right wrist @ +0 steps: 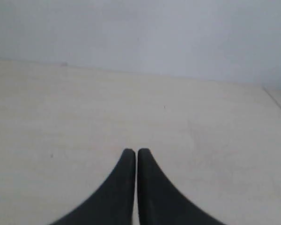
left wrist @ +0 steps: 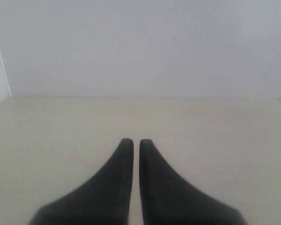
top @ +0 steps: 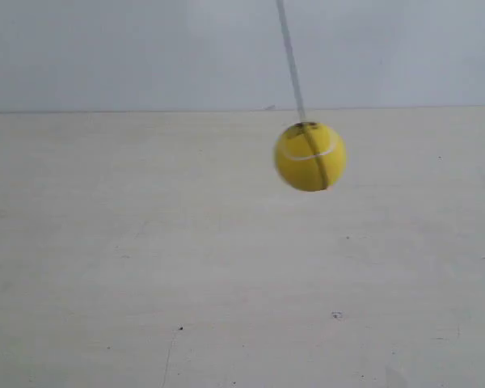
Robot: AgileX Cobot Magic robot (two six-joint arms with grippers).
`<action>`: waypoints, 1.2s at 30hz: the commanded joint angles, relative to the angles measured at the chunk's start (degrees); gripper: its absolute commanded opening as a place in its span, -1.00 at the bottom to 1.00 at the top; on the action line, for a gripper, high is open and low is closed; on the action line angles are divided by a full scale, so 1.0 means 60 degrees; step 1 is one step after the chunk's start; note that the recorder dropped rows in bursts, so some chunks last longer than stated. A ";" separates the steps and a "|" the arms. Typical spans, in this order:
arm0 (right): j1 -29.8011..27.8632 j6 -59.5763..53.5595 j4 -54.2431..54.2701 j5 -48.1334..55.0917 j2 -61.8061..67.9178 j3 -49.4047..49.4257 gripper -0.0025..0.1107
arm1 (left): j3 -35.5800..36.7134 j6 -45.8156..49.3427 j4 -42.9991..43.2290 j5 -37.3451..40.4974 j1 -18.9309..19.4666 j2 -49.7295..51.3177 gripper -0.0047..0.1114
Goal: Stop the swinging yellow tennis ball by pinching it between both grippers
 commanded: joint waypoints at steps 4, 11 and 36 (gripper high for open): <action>0.0000 0.0092 -0.0080 -0.3092 -0.0047 -0.0010 -0.96 | 0.0028 -0.0661 -0.0667 -0.2891 0.0026 -0.0019 -0.84; 0.0000 0.1462 -0.0065 -0.6937 -0.0047 -0.0010 -0.96 | 0.0028 -0.5487 -0.0499 -0.4948 0.0026 -0.0019 -0.84; 0.0000 0.9850 -0.6493 -0.7322 0.3671 -0.2676 -0.96 | -0.2846 -1.3305 1.1225 -0.9333 0.0026 0.4298 -0.84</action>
